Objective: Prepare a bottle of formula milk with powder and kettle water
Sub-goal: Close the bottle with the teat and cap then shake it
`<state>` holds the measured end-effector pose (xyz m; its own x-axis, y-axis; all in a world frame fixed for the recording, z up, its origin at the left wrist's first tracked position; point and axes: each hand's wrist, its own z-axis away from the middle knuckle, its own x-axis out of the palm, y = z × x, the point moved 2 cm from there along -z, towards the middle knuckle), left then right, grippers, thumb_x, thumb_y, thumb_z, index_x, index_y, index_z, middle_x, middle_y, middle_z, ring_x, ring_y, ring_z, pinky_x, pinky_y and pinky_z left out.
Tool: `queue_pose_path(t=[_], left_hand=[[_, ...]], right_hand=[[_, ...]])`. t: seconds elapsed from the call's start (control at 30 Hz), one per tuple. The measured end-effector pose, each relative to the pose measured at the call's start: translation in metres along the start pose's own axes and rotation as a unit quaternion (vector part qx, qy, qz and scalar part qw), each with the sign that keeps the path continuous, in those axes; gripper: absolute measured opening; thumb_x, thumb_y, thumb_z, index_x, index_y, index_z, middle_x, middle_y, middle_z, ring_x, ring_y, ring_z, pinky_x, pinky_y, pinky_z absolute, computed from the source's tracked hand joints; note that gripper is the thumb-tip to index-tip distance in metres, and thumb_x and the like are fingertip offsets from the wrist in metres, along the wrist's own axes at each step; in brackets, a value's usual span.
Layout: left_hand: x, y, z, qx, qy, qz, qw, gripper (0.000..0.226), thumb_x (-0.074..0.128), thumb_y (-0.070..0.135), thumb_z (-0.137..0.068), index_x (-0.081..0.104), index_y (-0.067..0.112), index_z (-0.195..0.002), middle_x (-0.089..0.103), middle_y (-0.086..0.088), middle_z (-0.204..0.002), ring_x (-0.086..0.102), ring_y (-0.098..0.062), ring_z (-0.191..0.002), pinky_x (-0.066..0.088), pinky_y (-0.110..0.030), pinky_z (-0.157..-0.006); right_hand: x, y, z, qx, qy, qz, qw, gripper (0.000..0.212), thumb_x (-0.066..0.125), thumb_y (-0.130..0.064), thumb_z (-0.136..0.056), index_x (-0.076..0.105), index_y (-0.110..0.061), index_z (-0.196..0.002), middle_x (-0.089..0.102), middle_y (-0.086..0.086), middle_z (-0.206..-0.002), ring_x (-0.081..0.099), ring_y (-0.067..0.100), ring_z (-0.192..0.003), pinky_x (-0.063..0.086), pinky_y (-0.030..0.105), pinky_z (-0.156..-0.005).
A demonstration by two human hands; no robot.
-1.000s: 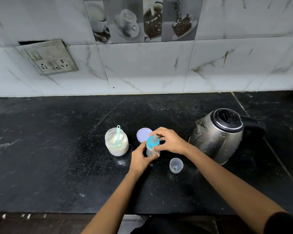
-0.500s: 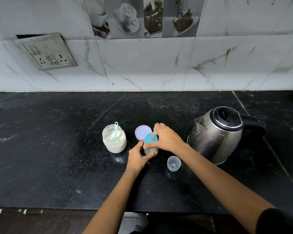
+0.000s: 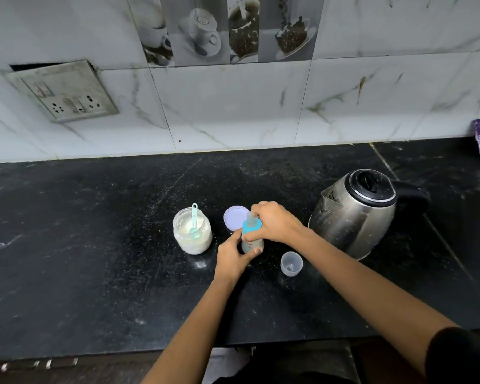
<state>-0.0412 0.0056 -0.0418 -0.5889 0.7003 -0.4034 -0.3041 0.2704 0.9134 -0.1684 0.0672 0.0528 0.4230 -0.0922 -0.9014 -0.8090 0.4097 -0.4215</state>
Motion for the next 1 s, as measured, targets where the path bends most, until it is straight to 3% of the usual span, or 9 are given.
queue_pose_path(t=[0.1,0.23,0.4,0.5,0.6,0.7,0.83,0.93,1.0], left_hand=[[-0.002,0.002,0.000,-0.003,-0.006,0.005,1.000,0.048,0.079,0.024,-0.072,0.061,0.028,-0.116,0.069,0.013,-0.097,0.062,0.002,-0.090,0.048,-0.015,-0.077],[-0.003,0.000,0.000,0.008,-0.010,0.000,1.000,0.047,0.079,0.028,-0.071,0.062,0.030,-0.114,0.068,0.017,-0.098,0.061,0.004,-0.092,0.048,-0.018,-0.083],[-0.003,-0.002,-0.001,0.010,-0.011,0.001,1.000,0.044,0.078,0.029,-0.071,0.062,0.033,-0.111,0.069,0.015,-0.095,0.063,0.001,-0.090,0.050,-0.024,-0.082],[-0.004,-0.001,0.000,0.011,-0.014,0.010,1.000,0.044,0.079,0.027,-0.071,0.061,0.033,-0.111,0.069,0.014,-0.097,0.063,-0.001,-0.090,0.048,-0.014,-0.075],[-0.005,0.004,0.002,0.009,-0.013,0.024,1.000,0.047,0.080,0.022,-0.073,0.061,0.027,-0.116,0.068,0.009,-0.099,0.064,-0.002,-0.087,0.044,-0.004,-0.061],[-0.005,0.003,0.002,0.008,-0.013,0.021,1.000,0.047,0.079,0.021,-0.073,0.061,0.023,-0.117,0.068,0.008,-0.100,0.063,-0.001,-0.086,0.044,-0.003,-0.059],[-0.006,0.002,0.001,0.010,-0.014,0.006,1.000,0.048,0.079,0.022,-0.073,0.061,0.025,-0.118,0.067,0.010,-0.101,0.061,0.001,-0.089,0.043,-0.002,-0.062],[-0.006,0.003,0.002,0.008,-0.017,0.011,1.000,0.047,0.078,0.020,-0.074,0.060,0.025,-0.117,0.067,0.008,-0.101,0.062,-0.001,-0.086,0.044,-0.003,-0.060],[-0.005,0.001,0.001,0.013,-0.017,0.005,1.000,0.047,0.078,0.022,-0.074,0.060,0.027,-0.116,0.068,0.010,-0.101,0.063,-0.001,-0.089,0.047,-0.006,-0.066]], right_hand=[[0.006,-0.006,0.005,0.035,0.019,0.037,0.998,0.047,0.068,-0.050,-0.068,0.039,-0.016,-0.082,0.051,0.001,-0.082,0.052,0.024,-0.074,0.039,0.034,-0.059],[0.021,-0.003,0.017,0.069,0.051,-0.048,0.995,0.050,0.072,-0.047,-0.069,0.036,-0.016,-0.086,0.053,0.002,-0.084,0.054,0.023,-0.077,0.044,0.037,-0.066],[0.015,0.003,0.019,0.113,0.048,0.039,0.992,0.067,0.067,-0.071,-0.060,0.043,-0.016,-0.088,0.055,-0.002,-0.081,0.056,0.021,-0.075,0.040,0.034,-0.060],[0.011,0.015,0.020,0.053,0.016,-0.101,0.993,0.054,0.079,-0.050,-0.063,0.050,-0.021,-0.098,0.049,-0.003,-0.097,0.050,0.011,-0.082,0.045,0.025,-0.070],[0.012,0.017,0.021,-0.019,0.003,-0.136,0.991,0.050,0.079,-0.023,-0.069,0.056,-0.023,-0.113,0.052,-0.003,-0.103,0.052,0.006,-0.080,0.045,0.017,-0.073],[0.013,0.018,0.018,-0.017,0.034,-0.151,0.988,0.045,0.079,-0.018,-0.067,0.063,-0.022,-0.109,0.059,-0.001,-0.100,0.059,0.009,-0.080,0.050,0.020,-0.074],[0.009,0.016,0.010,-0.010,0.022,-0.130,0.991,0.037,0.080,-0.025,-0.064,0.068,-0.021,-0.099,0.059,-0.010,-0.086,0.054,0.003,-0.068,0.052,0.026,-0.069],[0.008,0.014,0.005,0.003,0.007,-0.110,0.994,0.033,0.080,-0.031,-0.060,0.065,-0.022,-0.088,0.059,-0.008,-0.080,0.051,0.004,-0.064,0.051,0.035,-0.067],[0.009,0.011,0.007,0.030,0.012,-0.091,0.995,0.038,0.080,-0.041,-0.059,0.057,-0.019,-0.081,0.060,-0.002,-0.079,0.054,0.013,-0.066,0.050,0.042,-0.065]])
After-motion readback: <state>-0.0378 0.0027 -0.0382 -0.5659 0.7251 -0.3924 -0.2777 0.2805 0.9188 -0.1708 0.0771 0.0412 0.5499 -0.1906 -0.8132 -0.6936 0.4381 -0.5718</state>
